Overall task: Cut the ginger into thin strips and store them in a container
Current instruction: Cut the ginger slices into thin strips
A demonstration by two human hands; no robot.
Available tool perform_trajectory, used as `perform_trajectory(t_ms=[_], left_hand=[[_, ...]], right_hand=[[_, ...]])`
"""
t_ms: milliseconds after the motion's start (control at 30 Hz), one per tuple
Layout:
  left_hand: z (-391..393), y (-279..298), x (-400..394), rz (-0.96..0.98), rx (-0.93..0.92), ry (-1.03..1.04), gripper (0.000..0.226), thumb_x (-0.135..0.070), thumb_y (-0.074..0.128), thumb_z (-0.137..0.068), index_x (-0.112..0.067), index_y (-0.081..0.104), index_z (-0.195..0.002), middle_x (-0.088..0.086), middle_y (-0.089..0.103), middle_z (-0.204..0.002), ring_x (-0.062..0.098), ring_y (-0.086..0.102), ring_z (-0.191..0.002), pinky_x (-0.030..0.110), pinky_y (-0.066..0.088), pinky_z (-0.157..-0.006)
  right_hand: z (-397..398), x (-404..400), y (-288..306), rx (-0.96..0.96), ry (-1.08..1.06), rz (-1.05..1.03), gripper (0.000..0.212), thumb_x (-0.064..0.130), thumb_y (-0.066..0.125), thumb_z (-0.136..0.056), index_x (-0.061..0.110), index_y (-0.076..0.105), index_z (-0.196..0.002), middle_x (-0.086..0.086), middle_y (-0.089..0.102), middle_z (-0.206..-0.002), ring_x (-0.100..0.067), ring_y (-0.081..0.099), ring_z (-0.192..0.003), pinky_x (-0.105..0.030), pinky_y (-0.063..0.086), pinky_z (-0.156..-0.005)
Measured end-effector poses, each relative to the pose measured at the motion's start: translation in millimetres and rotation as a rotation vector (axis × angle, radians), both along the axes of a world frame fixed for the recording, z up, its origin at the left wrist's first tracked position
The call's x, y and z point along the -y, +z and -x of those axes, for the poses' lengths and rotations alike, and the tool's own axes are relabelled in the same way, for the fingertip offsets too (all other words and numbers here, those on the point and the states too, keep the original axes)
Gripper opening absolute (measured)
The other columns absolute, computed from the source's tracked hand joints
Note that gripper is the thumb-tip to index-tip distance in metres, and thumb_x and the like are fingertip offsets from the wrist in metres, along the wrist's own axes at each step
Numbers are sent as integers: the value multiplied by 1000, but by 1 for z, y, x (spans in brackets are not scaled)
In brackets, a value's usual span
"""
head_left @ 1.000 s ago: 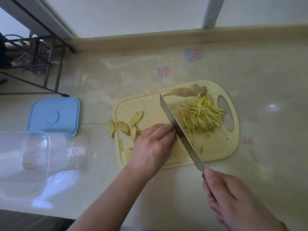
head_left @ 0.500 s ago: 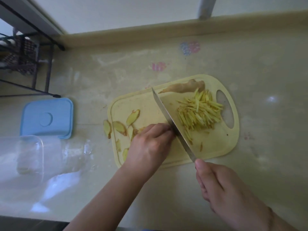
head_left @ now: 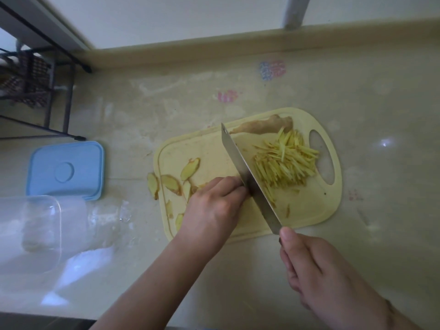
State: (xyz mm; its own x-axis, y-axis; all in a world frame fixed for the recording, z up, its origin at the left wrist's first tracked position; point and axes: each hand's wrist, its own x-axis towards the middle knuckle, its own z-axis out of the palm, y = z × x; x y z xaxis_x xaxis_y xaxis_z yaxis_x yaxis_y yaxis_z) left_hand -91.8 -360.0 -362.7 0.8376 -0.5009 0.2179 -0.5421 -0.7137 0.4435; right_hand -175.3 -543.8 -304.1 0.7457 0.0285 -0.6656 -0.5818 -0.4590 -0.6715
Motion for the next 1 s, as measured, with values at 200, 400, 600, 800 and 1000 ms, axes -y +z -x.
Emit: perform_trajectory(t_ms=[200, 400, 600, 800, 1000], left_hand=[[2, -1, 2, -41, -2, -4, 25, 10, 67, -74, -4, 75, -93, 8, 72, -96, 29, 68, -80, 39, 56, -57], [-2, -1, 0, -9, 21, 1, 20, 10, 72, -76, -3, 76, -91, 8, 72, -95, 27, 69, -79, 37, 57, -60], [-4, 1, 0, 33, 10, -5, 23, 2, 55, -82, -4, 76, -90, 6, 72, -95, 26, 68, -79, 37, 55, -62], [-3, 0, 0, 20, 4, -2, 20, 9, 68, -80, -3, 77, -93, 7, 73, -97, 27, 69, -81, 36, 57, -65], [-2, -2, -1, 33, 5, -16, 18, 6, 62, -86, -2, 77, -92, 8, 72, -94, 26, 68, -79, 36, 56, -65]], right_hand=[[4, 0, 7, -27, -6, 4, 84, 87, 19, -70, 6, 40, -76, -1, 40, -47, -11, 38, -41, -20, 29, -46], [-3, -2, -3, 5, -8, -45, 85, 95, 25, -73, 10, 38, -68, 5, 35, -47, -9, 34, -40, -16, 29, -44], [-9, -3, 4, -2, -10, -36, 74, 85, 22, -81, 15, 37, -67, 8, 35, -44, -8, 36, -38, -17, 33, -42], [-2, 0, 15, -33, 8, -12, 85, 87, 18, -66, 5, 38, -73, 1, 36, -47, -11, 36, -37, -19, 34, -40], [-2, -10, 4, -5, -21, -40, 78, 88, 20, -74, 11, 36, -67, 5, 36, -46, -10, 36, -39, -17, 27, -44]])
